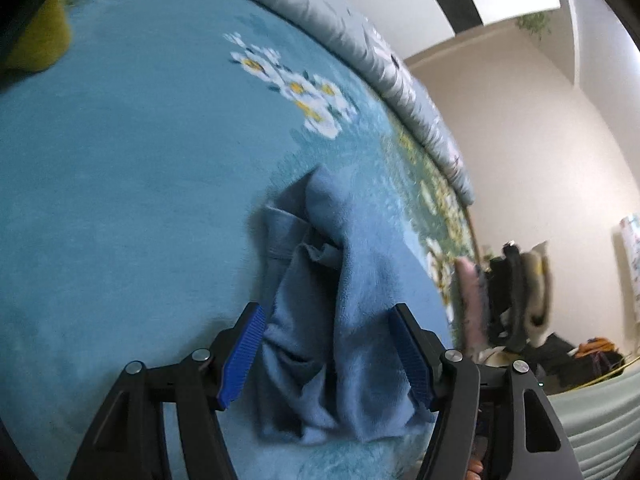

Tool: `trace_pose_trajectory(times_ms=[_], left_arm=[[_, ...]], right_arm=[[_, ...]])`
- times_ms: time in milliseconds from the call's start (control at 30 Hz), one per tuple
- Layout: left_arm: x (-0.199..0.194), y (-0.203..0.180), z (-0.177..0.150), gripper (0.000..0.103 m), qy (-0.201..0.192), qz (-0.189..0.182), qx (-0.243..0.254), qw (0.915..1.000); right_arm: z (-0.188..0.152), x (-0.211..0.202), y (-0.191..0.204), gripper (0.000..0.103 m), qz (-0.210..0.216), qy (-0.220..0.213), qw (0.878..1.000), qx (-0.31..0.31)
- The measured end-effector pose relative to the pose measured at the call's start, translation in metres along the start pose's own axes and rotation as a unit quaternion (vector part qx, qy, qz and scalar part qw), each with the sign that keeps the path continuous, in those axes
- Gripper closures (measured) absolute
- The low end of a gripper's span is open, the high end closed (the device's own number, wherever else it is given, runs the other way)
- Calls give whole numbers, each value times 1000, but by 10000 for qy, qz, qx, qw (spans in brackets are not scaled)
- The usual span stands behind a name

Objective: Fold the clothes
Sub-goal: 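Grasp the folded blue sweatshirt end with both grippers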

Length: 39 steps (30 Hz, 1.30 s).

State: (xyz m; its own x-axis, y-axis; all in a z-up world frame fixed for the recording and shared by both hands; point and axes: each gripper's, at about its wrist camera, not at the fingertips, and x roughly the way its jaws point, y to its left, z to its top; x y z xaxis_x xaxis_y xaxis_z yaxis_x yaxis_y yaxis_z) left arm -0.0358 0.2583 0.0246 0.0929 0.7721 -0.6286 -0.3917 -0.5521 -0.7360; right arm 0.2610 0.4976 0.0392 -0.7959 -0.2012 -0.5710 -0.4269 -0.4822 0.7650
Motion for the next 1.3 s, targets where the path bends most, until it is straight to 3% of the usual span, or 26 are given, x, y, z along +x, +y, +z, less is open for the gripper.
trace_pose_trajectory(times_ms=[267,467,500,567,600,633,733,833,967,1133,1167,1233,1300], left_arm=[[9,2,-12,34,25,683,257,9973],[21,14,-16,34,507,-323,-202,9980],[20,15,-16,36,474,-350,-242,9980],[19,16,-16,37,430,-406,-330,9977],[17,18,-18,44,414,-411,-396,9975],[16,19,-19,60,402,-421,-462,9972],[18,19,-28,80,464,-514,-593,9958],[13,14,-44,84,493,-627,-579,9951],[8,7,-64,84,590,-768,-478,9941],[6,6,-70,82,547,-496,-349,9967],[3,5,-71,79,503,-412,-299,9974],[-2,3,-73,63,409,-238,-194,9987],[-10,-1,-73,57,233,-14,-12,9997]], right_arm=[[2,8,-12,57,41,86,9999,84],[-2,25,-14,57,303,188,9992,187],[-2,26,-12,57,358,207,9990,181],[-2,26,-8,77,441,200,9987,135],[-2,23,-6,80,426,176,9989,86],[-2,21,-3,84,441,148,9989,42],[-2,10,4,85,526,84,9985,-97],[-4,-4,6,85,511,64,9984,-229],[-10,-20,-2,86,460,72,9987,-217],[-18,-23,-19,86,424,131,9990,20],[-19,-23,-21,86,434,130,9990,61],[-20,-24,-23,86,460,116,9988,97],[-20,-23,-24,86,466,120,9988,116]])
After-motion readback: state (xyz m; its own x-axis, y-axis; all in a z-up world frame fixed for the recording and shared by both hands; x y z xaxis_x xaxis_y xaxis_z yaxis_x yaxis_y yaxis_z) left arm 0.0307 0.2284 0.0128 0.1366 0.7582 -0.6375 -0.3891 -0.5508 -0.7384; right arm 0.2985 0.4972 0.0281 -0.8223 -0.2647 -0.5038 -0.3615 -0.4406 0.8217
